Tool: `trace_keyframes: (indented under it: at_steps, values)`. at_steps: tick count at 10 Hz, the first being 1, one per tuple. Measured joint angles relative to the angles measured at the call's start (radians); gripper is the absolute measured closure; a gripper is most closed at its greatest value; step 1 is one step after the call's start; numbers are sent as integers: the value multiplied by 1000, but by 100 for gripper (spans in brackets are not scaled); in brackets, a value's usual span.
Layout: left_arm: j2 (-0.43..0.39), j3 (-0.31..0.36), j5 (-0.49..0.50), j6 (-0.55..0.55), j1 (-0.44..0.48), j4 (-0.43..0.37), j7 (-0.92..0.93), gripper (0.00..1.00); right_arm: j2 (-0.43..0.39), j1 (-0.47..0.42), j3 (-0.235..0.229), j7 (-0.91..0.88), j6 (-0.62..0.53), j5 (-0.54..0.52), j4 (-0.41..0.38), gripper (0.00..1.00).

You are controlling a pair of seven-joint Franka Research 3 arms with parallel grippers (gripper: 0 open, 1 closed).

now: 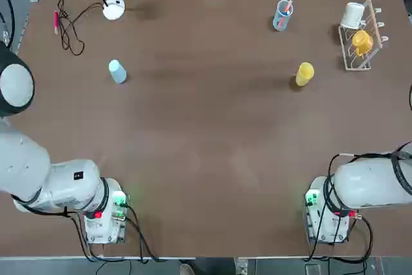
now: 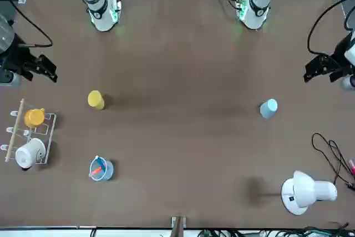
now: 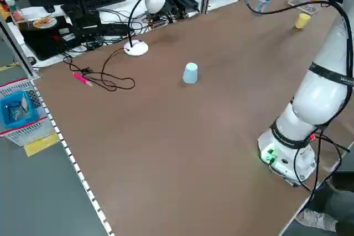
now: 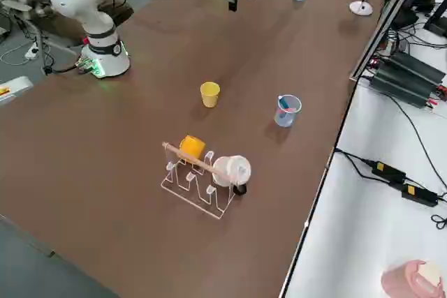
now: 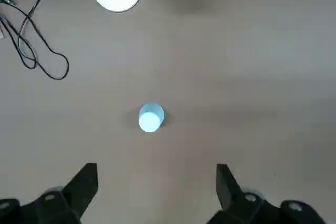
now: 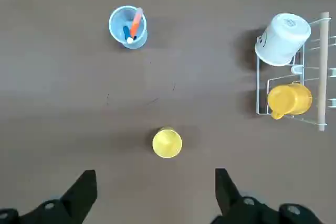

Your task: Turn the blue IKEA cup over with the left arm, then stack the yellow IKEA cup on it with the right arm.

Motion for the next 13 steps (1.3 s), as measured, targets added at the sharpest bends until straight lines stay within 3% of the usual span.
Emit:
trace_keyframes:
  at_steps: [6, 9, 13]
  values:
    - [0, -3, 0, 0, 5, 2, 26, 0, 2, 0, 1, 0, 25, 0, -40, 0]
    - [0, 0, -8, -1, 40, 2, 261, 0, 2, 0, 2, 0, 25, 0, -46, 0]
    - [-2, 1, -226, -37, 185, -34, 600, 0, 2, 1, 3, 0, 25, 0, -46, 0]
